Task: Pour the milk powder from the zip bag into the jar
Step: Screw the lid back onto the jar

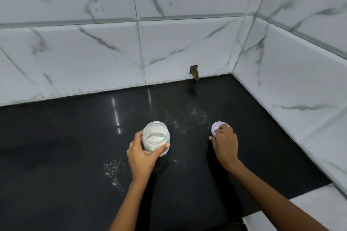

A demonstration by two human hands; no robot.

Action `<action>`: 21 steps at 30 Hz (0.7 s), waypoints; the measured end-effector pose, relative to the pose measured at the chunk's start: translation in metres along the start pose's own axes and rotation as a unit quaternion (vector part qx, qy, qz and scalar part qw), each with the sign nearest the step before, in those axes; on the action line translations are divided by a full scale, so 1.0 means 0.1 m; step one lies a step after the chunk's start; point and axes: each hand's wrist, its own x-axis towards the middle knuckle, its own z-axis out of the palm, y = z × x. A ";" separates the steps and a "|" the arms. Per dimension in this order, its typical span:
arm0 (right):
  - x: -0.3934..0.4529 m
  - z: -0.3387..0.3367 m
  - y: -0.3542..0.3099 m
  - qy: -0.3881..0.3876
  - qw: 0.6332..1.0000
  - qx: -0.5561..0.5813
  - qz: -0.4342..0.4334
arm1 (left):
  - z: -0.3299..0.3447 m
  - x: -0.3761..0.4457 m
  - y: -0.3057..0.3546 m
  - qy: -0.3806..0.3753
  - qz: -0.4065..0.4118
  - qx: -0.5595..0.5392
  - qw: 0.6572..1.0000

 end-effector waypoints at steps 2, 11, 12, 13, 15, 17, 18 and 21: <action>0.01 0.00 -0.03 -0.004 1.000 -0.012 0.001 | 0.00 0.00 0.00 0.002 0.001 -0.004 1.000; 0.05 -0.17 -0.42 -0.011 0.991 0.118 -0.070 | -0.03 0.01 0.01 0.004 0.018 0.003 1.000; 0.04 -0.27 -0.50 -0.009 0.978 0.193 -0.071 | -0.03 0.01 0.01 0.004 0.018 0.003 1.000; 0.03 -0.37 -0.58 -0.010 0.961 0.266 -0.075 | -0.03 0.01 0.01 0.003 0.019 0.005 1.000; 0.02 -0.61 -0.74 -0.004 0.925 0.370 -0.088 | -0.02 0.02 0.02 0.002 0.026 0.010 1.000; 0.03 -0.82 -0.89 -0.005 0.890 0.445 -0.097 | -0.02 0.02 0.02 0.005 0.032 0.011 0.999; 0.03 -0.91 -0.96 -0.020 0.872 0.479 -0.097 | -0.02 0.01 0.02 0.006 0.034 0.011 0.999; 0.06 -1.08 -1.11 -0.133 0.799 0.582 -0.066 | -0.02 0.01 0.02 0.011 0.034 0.014 0.999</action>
